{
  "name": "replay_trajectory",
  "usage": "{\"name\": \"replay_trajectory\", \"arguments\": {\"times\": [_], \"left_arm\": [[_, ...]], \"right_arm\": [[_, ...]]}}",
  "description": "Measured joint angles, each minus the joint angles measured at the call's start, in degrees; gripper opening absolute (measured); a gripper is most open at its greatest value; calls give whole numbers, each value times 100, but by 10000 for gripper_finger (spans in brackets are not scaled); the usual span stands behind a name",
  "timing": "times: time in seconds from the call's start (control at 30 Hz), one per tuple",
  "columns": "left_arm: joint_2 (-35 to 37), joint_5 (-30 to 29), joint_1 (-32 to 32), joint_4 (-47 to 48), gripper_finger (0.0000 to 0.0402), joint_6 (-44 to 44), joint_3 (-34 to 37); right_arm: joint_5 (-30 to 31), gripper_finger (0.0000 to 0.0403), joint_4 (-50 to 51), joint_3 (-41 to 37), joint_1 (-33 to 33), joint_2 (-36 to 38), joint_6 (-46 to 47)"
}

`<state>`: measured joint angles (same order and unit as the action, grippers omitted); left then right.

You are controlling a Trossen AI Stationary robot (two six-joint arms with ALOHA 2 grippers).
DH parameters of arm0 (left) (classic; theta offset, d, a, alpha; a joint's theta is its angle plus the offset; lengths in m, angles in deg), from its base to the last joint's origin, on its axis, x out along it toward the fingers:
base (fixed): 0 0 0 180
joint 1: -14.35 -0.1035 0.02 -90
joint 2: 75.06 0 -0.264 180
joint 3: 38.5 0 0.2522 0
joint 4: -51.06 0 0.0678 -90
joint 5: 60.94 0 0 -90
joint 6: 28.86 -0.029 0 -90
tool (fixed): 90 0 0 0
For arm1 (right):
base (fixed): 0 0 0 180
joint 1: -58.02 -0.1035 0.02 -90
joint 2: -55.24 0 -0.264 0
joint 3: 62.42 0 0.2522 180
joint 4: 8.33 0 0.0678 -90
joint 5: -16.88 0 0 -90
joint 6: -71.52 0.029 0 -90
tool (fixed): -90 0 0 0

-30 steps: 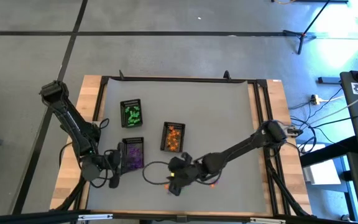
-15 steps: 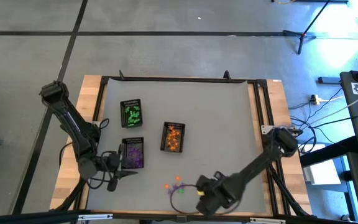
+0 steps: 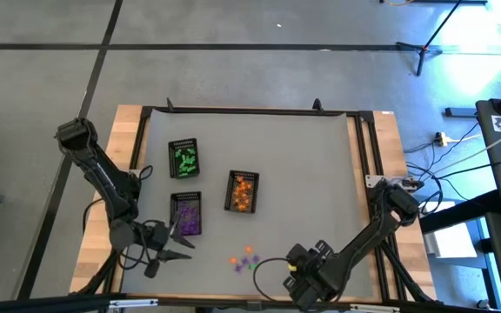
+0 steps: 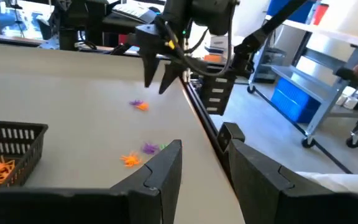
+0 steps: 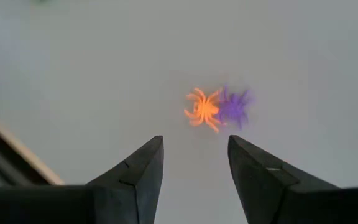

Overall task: Sort Halloween decoration
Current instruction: Put the orange spider toy into the bottom right black basket

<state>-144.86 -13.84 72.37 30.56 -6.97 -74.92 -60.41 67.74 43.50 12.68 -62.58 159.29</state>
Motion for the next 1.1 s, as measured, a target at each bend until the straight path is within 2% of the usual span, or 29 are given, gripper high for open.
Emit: {"name": "replay_trajectory", "arguments": {"times": [0.17,0.53,0.77,0.87,1.1], "left_arm": [[1,79,0,-106,125,-4,-2],[2,-2,0,-95,125,-7,-2],[4,0,0,-75,125,-7,-2],[4,-2,0,-74,125,-7,-2],[4,-33,0,-73,125,-7,-2]], "right_arm": [[314,177,77,2,45,-116,8],[-25,177,234,0,262,-620,66],[-113,171,225,13,310,-676,-34],[-94,147,238,12,307,-676,-58],[-94,55,246,9,304,-678,-103]]}}
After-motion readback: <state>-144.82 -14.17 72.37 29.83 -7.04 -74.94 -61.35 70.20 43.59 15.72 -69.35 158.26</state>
